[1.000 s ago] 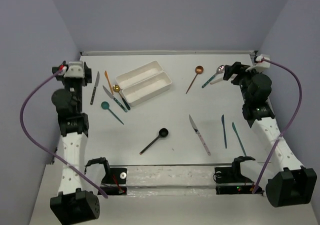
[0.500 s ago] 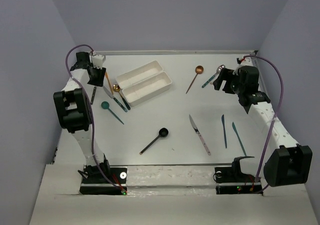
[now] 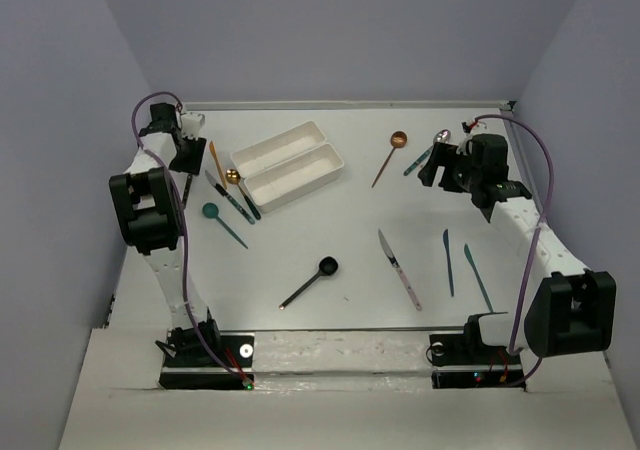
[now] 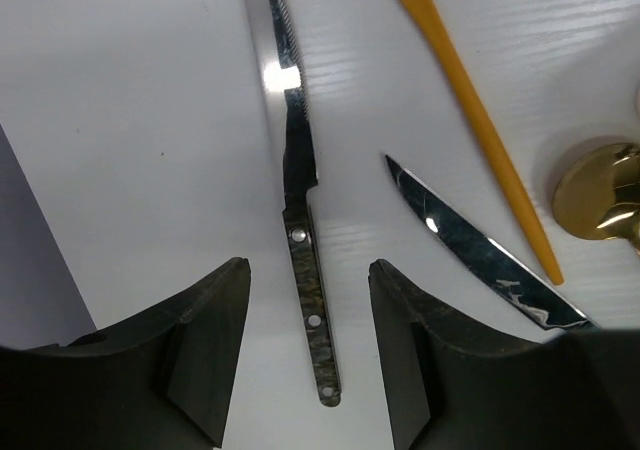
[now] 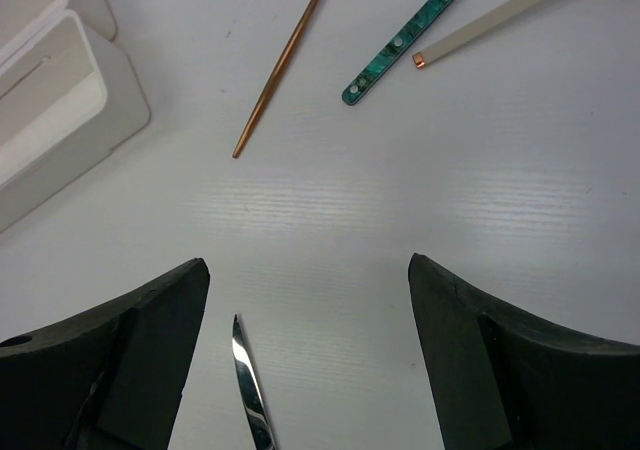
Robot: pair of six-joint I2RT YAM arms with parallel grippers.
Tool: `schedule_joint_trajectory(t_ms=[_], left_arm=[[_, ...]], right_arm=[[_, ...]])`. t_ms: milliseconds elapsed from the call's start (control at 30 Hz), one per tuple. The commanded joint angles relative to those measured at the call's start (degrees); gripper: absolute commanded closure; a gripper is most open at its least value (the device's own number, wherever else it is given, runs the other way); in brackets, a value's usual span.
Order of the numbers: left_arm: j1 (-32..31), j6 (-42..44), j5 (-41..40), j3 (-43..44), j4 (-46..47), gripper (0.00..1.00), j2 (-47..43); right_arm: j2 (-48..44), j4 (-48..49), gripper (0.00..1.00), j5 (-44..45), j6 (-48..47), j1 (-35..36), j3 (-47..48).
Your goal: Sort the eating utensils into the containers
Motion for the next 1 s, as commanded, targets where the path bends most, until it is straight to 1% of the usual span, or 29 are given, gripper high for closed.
schedule_joint_trajectory(t_ms=[0, 100, 200, 433, 600, 767, 800, 900, 933, 967], left_arm=[[2.31, 1.82, -2.47, -1.07, -0.64, 0.37, -1.88], [2.58, 1.82, -2.65, 0.16, -2.04, 0.37, 0.75], [2.58, 1.29, -1.60, -0.88, -1.44, 0.37, 1.90], [2.49, 1.64, 0.86, -5.80, 1.64, 0.38, 0.06], [2.49, 1.91, 1.04, -6.07, 2.35, 0.39, -0.39], [2.49, 1.56, 0.77, -5.46, 1.73, 0.63, 3.30], [2.40, 1.56, 1.64, -5.72, 1.73, 0.75, 3.57], [2.14, 1.64, 2.44, -6.69, 2.26, 0.97, 3.31], [2.14, 1.56, 2.71, -6.60, 2.43, 1.00, 3.22], [2.22, 1.56, 2.62, -6.43, 2.61, 1.00, 3.13]], right_arm=[[0.20, 1.83, 0.13, -0.92, -0.51, -0.42, 0.00], [0.82, 1.91, 0.13, -1.62, -0.33, -0.42, 0.00], [0.82, 1.83, 0.13, -1.45, -0.51, -0.42, -0.26], [1.70, 1.91, 0.13, -1.01, -0.42, -0.42, -0.09], [1.96, 1.91, 0.13, -0.74, -0.51, -0.42, -0.09], [1.53, 1.91, 0.13, -0.57, -0.59, -0.42, -0.18], [1.35, 1.91, 0.13, -0.48, -0.68, -0.42, -0.09], [1.26, 2.00, 0.13, -0.31, -0.68, -0.42, -0.26], [1.35, 2.00, 0.13, -0.39, -0.59, -0.42, -0.26], [1.35, 2.00, 0.13, -0.39, -0.59, -0.42, -0.18]])
